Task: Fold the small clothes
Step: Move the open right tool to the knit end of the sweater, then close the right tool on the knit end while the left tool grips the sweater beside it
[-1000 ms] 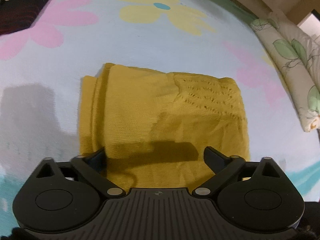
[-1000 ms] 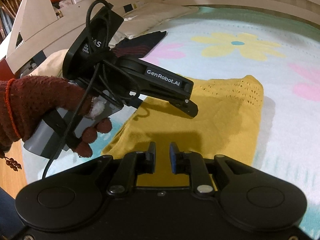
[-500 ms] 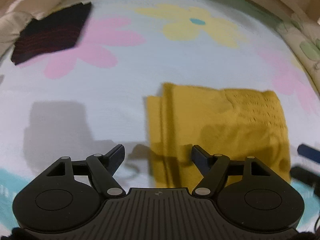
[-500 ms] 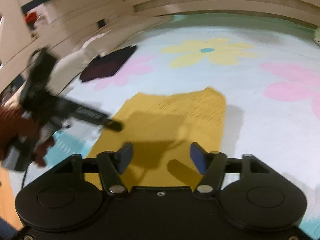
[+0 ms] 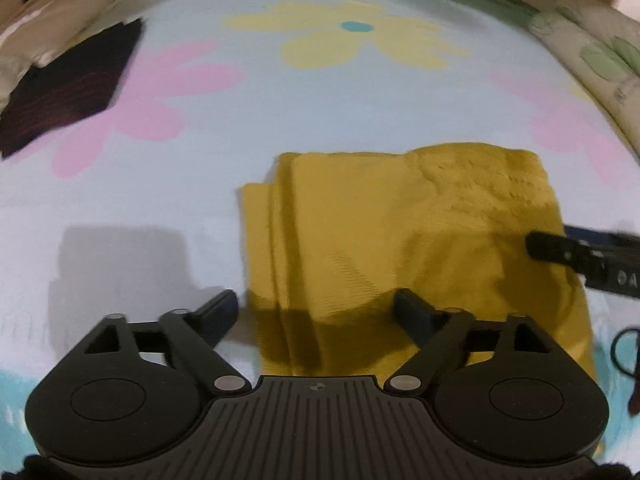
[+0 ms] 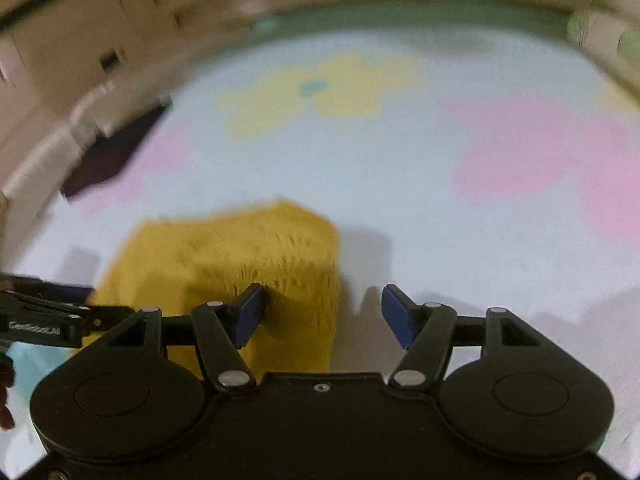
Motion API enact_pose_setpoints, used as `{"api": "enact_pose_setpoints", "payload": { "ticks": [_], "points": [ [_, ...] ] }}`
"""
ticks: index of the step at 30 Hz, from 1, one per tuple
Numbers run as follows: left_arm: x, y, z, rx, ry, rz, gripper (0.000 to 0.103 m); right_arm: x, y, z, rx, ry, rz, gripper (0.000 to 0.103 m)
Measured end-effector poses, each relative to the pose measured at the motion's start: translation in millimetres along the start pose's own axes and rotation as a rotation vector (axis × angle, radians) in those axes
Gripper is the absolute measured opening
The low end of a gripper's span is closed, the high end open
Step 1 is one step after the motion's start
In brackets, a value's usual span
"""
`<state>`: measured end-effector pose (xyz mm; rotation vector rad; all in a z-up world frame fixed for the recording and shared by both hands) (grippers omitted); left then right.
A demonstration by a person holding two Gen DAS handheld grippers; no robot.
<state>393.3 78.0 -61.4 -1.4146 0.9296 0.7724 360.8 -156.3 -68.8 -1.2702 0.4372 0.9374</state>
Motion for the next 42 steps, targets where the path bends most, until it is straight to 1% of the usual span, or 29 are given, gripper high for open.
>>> {"api": "enact_pose_setpoints", "payload": {
  "ticks": [1, 4, 6, 10, 13, 15, 17, 19, 22, 24, 25, 26, 30, 32, 34, 36, 39, 42],
  "points": [
    [-0.3, -0.5, 2.9, -0.015, 0.01, 0.004, 0.088, 0.5, 1.2, -0.3, 0.009, -0.002, -0.005, 0.072],
    [-2.6, -1.1, 8.1, -0.02, 0.02, 0.002, 0.088, -3.8, -2.1, 3.2, -0.022, 0.004, -0.003, 0.074],
    [-6.3, -0.5, 9.8, -0.024, 0.034, 0.004, 0.087, -10.6, -6.0, 0.9, -0.018, -0.007, -0.023, 0.074],
    [-17.6, 6.5, 11.7, 0.028, 0.067, 0.007, 0.087, -26.0, -11.5, -15.6, 0.063, -0.092, -0.046, 0.075],
    [-23.2, 14.5, 16.0, 0.032, 0.105, 0.009, 0.087, -26.6, -13.5, -27.7, 0.149, -0.194, -0.009, 0.078],
    [-24.6, 20.3, 20.9, 0.019, 0.139, 0.013, 0.088, -22.5, -13.2, -29.4, 0.18, -0.239, 0.017, 0.079],
    [-26.2, 26.1, 26.2, -0.015, 0.178, 0.03, 0.089, -19.2, -10.5, -29.9, 0.175, -0.252, 0.044, 0.08],
    [-27.7, 32.9, 31.3, -0.06, 0.221, 0.045, 0.094, -16.4, -7.9, -28.3, 0.151, -0.253, 0.064, 0.08],
    [-25.8, 41.4, 33.0, -0.094, 0.266, 0.08, 0.094, -11.8, -4.8, -29.0, 0.153, -0.263, 0.079, 0.086],
    [-22.1, 46.6, 29.2, -0.084, 0.267, 0.098, 0.096, -9.4, -4.0, -30.3, 0.171, -0.282, 0.084, 0.087],
    [-21.5, 47.9, 26.7, -0.072, 0.261, 0.09, 0.1, -8.7, -3.9, -31.9, 0.18, -0.287, 0.085, 0.087],
    [-20.7, 48.5, 23.9, -0.065, 0.262, 0.088, 0.102, -8.2, -3.7, -33.8, 0.191, -0.294, 0.086, 0.087],
    [-16.9, 48.7, 12.5, -0.049, 0.238, 0.08, 0.102, 1.0, -1.6, -37.4, 0.266, -0.338, 0.086, 0.092],
    [-14.1, 47.5, 9.6, -0.05, 0.238, 0.07, 0.102, 5.9, -2.5, -37.3, 0.298, -0.357, 0.079, 0.096],
    [-13.4, 45.6, 7.4, -0.068, 0.26, 0.052, 0.102, 10.1, -4.5, -35.3, 0.32, -0.382, 0.066, 0.099],
    [-10.7, 43.0, 2.2, -0.075, 0.296, 0.045, 0.102, 16.0, -6.2, -32.1, 0.343, -0.417, 0.062, 0.099],
    [-5.1, 39.9, -4.3, -0.065, 0.313, 0.031, 0.102, 24.3, -6.5, -26.4, 0.353, -0.451, 0.056, 0.1],
    [-2.8, 38.7, -5.7, -0.086, 0.331, 0.014, 0.102, 29.8, -7.4, -21.5, 0.347, -0.486, 0.042, 0.103]
  ]
}}
Point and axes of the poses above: each gripper's, at about its wrist camera, not at the fingertips, and x roughly the way its jaws point, z to its left, y to its underside, the point moved 2 cm from there along x, roughly the way its jaws point, and after that the axes turned 1 degree about -x, right-handed, at the moved point
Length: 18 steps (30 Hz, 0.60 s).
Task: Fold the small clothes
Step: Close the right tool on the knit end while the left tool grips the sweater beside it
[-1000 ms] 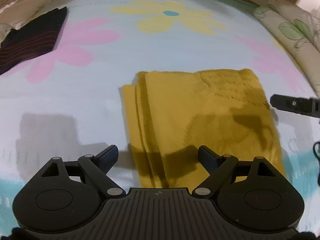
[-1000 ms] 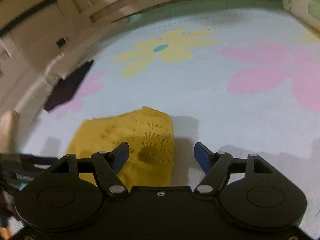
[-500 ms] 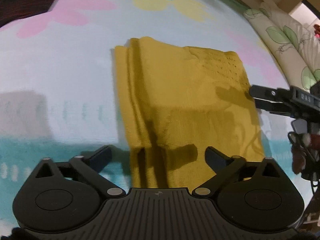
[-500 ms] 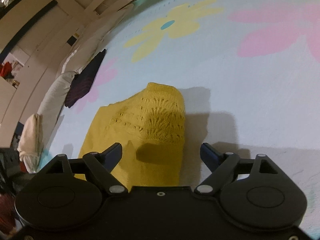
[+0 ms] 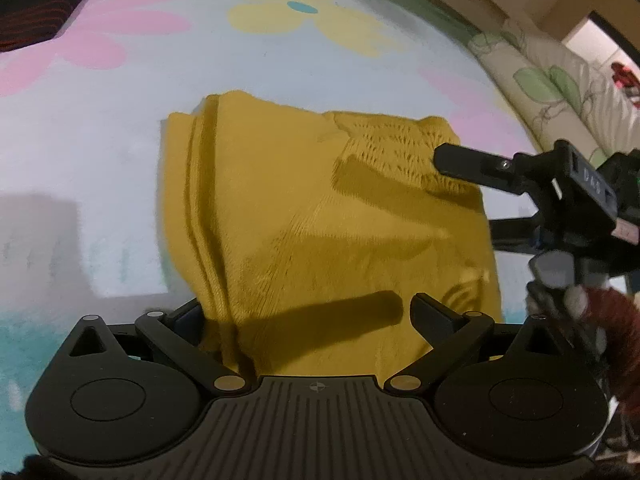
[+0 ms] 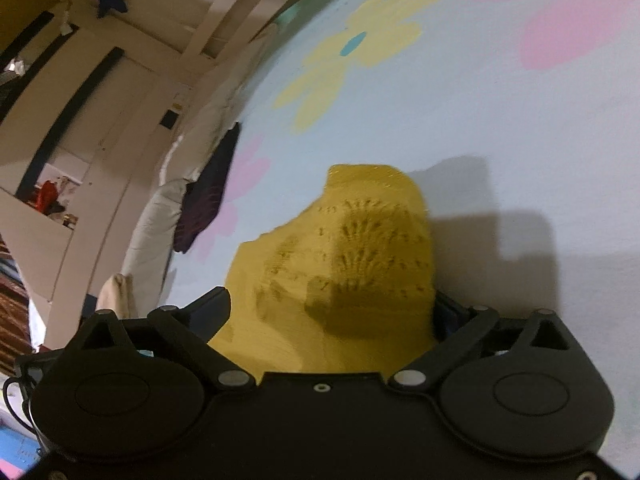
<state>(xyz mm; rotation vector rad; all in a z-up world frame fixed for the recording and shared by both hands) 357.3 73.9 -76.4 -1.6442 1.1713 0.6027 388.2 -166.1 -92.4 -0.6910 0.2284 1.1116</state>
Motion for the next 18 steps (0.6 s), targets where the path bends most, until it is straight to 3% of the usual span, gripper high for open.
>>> {"api": "enact_pose_setpoints", "payload": {
  "ticks": [6, 8, 9, 10, 11, 12, 13, 18],
  "points": [
    [1.7, 1.5, -3.0, -0.019, -0.009, -0.023, 0.1, 1.6, -0.2, 3.0, -0.006, 0.001, 0.011, 0.103],
    [0.4, 0.7, -5.4, -0.037, -0.037, -0.036, 0.09, 1.0, -0.2, 2.7, 0.02, -0.004, 0.022, 0.103],
    [-0.9, 0.0, -6.1, -0.032, -0.056, -0.044, 0.073, 2.3, 0.2, 2.9, 0.023, -0.003, 0.031, 0.101],
    [-1.4, -0.8, -7.9, -0.019, -0.072, -0.043, 0.061, 2.3, 1.0, 3.8, 0.011, 0.011, 0.039, 0.087],
    [-2.8, -1.6, -8.8, -0.011, -0.07, -0.044, 0.055, 1.6, 2.2, 5.4, -0.017, 0.051, 0.039, 0.06],
    [-3.5, -3.3, -9.8, -0.014, -0.054, -0.045, 0.04, 2.5, 3.0, 7.2, -0.036, 0.082, 0.043, 0.046],
    [-4.6, -4.7, -10.7, -0.025, -0.036, -0.05, 0.029, 0.7, 4.0, 7.7, -0.037, 0.078, 0.045, 0.045],
    [-23.5, -3.3, -31.3, 0.002, -0.006, -0.093, 0.027, -22.5, 3.8, 35.9, -0.116, 0.126, 0.023, 0.042]
  ]
}}
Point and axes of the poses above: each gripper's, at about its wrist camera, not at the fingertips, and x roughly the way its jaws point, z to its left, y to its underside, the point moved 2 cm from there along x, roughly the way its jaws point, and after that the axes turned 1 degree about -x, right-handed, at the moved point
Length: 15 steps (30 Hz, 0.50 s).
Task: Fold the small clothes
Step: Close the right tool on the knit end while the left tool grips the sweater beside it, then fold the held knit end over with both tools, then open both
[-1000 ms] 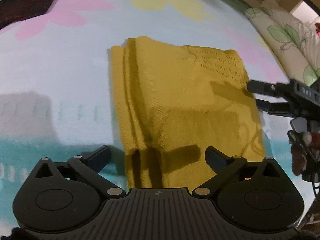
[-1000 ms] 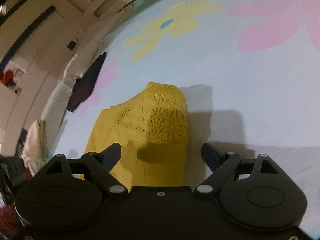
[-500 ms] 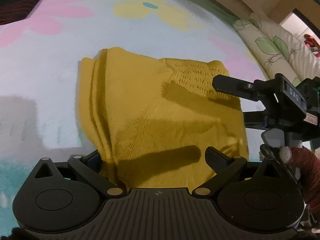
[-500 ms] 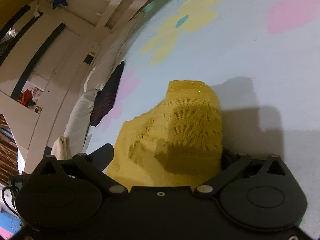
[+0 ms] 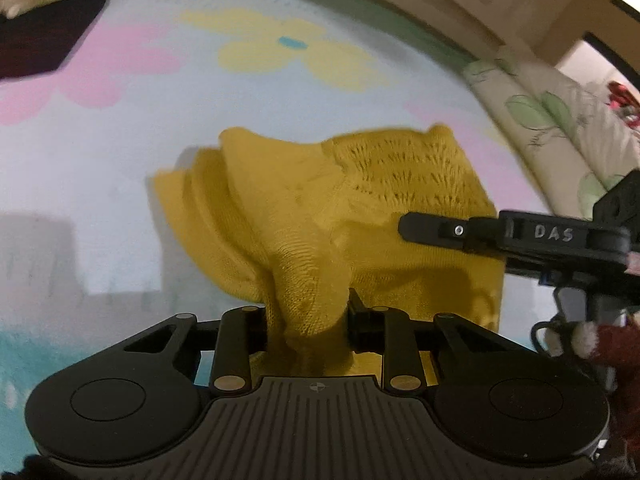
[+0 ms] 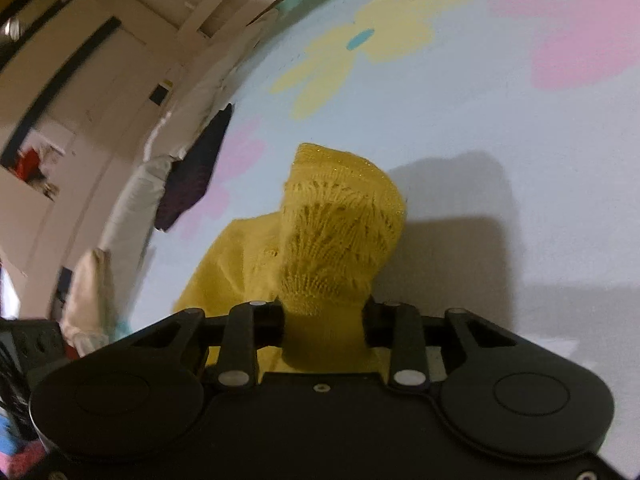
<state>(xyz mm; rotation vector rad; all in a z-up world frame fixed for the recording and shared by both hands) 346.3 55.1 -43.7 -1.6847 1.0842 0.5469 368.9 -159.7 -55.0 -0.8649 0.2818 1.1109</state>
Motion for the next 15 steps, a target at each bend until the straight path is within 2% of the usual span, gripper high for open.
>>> {"api": "enact_pose_setpoints", "payload": {
  "ticks": [3, 7, 15],
  "points": [
    [-18.5, 6.2, -16.2, -0.022, 0.058, -0.009, 0.027, -26.7, -0.3, 17.9, -0.036, 0.01, -0.015, 0.041],
    [-46.1, 21.3, -43.0, 0.013, 0.091, -0.041, 0.027, -71.1, 7.2, 33.5, -0.058, 0.031, -0.04, 0.041],
    [-80.4, 78.8, -75.1, 0.084, 0.117, -0.059, 0.027, -130.8, 58.7, 37.6, -0.04, 0.029, -0.059, 0.041]
  ]
}}
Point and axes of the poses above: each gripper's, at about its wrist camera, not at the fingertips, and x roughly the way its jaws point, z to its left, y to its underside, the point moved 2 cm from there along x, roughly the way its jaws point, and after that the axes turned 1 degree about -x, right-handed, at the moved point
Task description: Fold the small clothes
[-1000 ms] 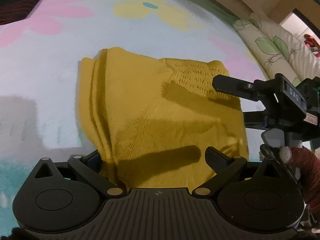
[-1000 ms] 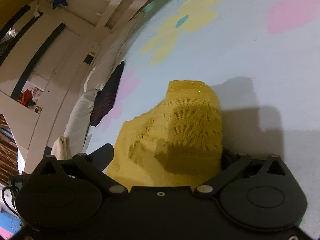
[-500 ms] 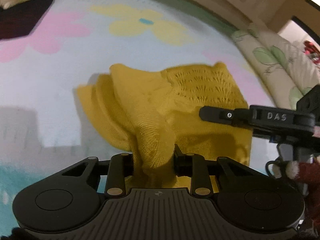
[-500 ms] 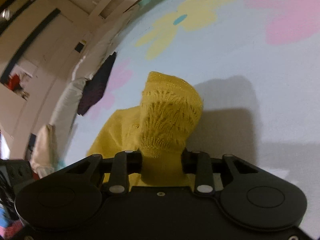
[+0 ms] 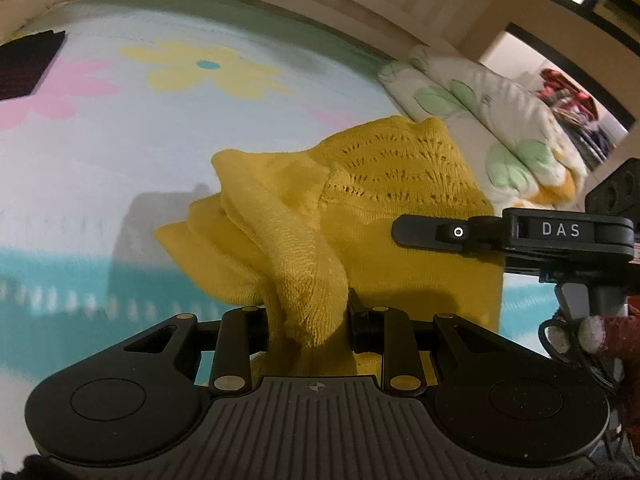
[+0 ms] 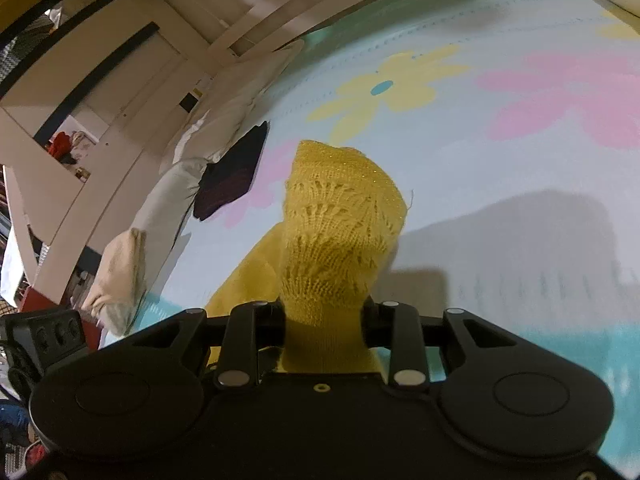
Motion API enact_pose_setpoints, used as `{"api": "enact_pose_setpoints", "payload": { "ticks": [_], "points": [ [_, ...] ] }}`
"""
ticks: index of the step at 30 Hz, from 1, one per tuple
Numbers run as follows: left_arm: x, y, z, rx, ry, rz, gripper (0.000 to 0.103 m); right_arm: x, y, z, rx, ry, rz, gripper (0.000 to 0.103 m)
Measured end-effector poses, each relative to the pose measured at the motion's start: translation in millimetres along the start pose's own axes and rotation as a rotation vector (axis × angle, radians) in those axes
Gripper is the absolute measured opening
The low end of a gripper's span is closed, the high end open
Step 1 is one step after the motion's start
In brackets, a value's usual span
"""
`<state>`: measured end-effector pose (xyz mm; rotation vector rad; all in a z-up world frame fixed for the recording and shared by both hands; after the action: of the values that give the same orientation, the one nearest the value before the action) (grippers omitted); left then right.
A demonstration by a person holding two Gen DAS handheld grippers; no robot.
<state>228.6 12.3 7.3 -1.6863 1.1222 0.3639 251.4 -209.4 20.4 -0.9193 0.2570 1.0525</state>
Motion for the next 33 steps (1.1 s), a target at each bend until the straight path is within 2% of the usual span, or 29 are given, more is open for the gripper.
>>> {"api": "enact_pose_setpoints", "payload": {
  "ticks": [5, 8, 9, 11, 12, 14, 16, 20, 24, 26, 28, 30, 31, 33],
  "points": [
    [1.0, 31.5, -14.5, 0.07, -0.027, 0.006, 0.027, -11.4, 28.8, -0.6, -0.012, -0.004, 0.019, 0.041],
    [7.4, 43.6, -7.6, 0.035, -0.062, 0.058, 0.03, -9.1, 37.0, -10.7, -0.023, 0.031, 0.027, 0.043],
    [12.0, 51.3, 1.9, 0.008, -0.095, 0.104, 0.031, -5.0, 37.1, -17.9, -0.038, 0.092, 0.03, 0.046],
    [22.0, 66.3, 22.2, -0.031, -0.166, 0.187, 0.033, 5.5, 38.7, -42.2, -0.034, 0.269, 0.057, 0.063],
    [20.8, 69.2, 28.4, -0.052, -0.153, 0.178, 0.037, 7.1, 39.6, -55.6, 0.008, 0.332, 0.064, 0.063],
    [14.0, 67.2, 34.6, -0.068, -0.138, 0.174, 0.038, 0.3, 39.8, -76.2, 0.106, 0.322, 0.046, 0.063],
    [11.6, 62.5, 33.2, -0.04, -0.153, 0.161, 0.04, -12.8, 36.2, -83.8, 0.156, 0.297, -0.004, 0.063],
    [3.2, 55.4, 31.0, -0.046, -0.171, 0.104, 0.04, -24.8, 32.5, -82.5, 0.144, 0.294, -0.047, 0.063],
    [-10.7, 50.6, 12.3, 0.085, -0.273, -0.023, 0.039, -19.2, 34.0, -71.9, 0.085, 0.276, -0.029, 0.063],
    [-6.0, 41.8, 6.7, 0.123, -0.302, -0.056, 0.039, -10.7, 37.1, -60.5, 0.039, 0.268, -0.01, 0.063],
    [9.1, 36.0, 3.7, 0.158, -0.311, -0.037, 0.039, 2.0, 37.7, -54.8, -0.003, 0.261, 0.021, 0.063],
    [33.6, 33.4, 8.2, 0.196, -0.345, 0.027, 0.04, 18.8, 39.9, -52.6, -0.037, 0.278, 0.06, 0.063],
    [44.8, 34.0, 13.4, 0.205, -0.361, 0.056, 0.041, 28.3, 40.2, -53.2, -0.053, 0.3, 0.08, 0.062],
    [52.1, 33.5, 22.6, 0.184, -0.344, 0.041, 0.043, 44.9, 41.9, -58.3, -0.098, 0.37, 0.109, 0.062]
  ]
}}
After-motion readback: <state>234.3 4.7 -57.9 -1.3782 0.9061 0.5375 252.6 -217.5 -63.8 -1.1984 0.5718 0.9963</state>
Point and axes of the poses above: each gripper's, at about its wrist camera, not at the fingertips, and x roughly the way its jaws point, z to its left, y to its underside, the point moved 2 cm from there along x, roughly the way its jaws point, and after that the axes turned 1 degree about -x, right-handed, at the moved point
